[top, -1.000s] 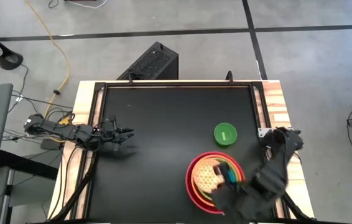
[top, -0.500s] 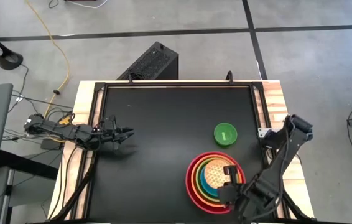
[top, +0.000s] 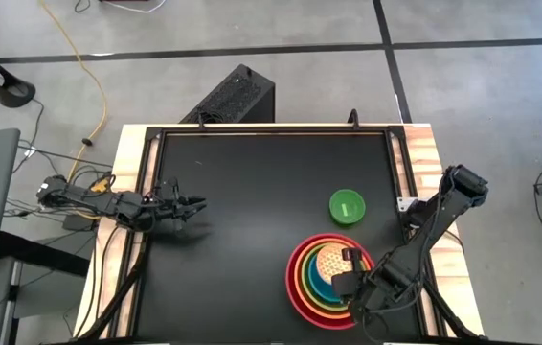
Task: Nest bowls inside each other
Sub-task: Stack the orange patterned bowl on top of the blue bowl, then stack the green bowl on top of the orange patterned bowl
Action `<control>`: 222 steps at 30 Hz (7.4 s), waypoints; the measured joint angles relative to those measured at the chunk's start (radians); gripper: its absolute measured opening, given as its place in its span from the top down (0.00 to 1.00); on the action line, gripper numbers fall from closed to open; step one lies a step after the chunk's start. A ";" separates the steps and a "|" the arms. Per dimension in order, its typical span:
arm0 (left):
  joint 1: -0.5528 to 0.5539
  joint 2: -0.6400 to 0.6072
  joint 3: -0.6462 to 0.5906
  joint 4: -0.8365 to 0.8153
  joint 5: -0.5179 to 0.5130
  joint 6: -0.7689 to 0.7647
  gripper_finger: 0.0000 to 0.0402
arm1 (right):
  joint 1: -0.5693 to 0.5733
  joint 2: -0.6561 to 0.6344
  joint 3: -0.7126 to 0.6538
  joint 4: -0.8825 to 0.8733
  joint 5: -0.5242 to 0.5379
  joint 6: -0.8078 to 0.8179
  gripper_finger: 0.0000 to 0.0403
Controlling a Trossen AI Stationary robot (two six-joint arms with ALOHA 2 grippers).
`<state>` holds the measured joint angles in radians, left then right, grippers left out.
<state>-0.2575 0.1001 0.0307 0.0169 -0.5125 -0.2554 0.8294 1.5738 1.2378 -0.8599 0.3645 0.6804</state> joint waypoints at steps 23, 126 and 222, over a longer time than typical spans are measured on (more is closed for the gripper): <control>0.000 0.000 0.000 0.000 0.001 0.000 0.78 | -0.042 0.067 -0.040 0.069 -0.022 0.101 0.88; 0.000 0.000 0.000 0.001 -0.119 -0.081 0.78 | -1.247 -0.394 -0.590 0.017 -0.369 -0.280 0.56; 0.000 0.000 0.000 0.000 -0.006 0.050 0.78 | -0.265 -0.240 -0.266 0.018 -0.284 0.857 0.71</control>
<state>-0.2576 0.1002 0.0303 0.0166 -0.5190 -0.2054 0.5639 1.3342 0.9723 -0.8420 0.0801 1.5373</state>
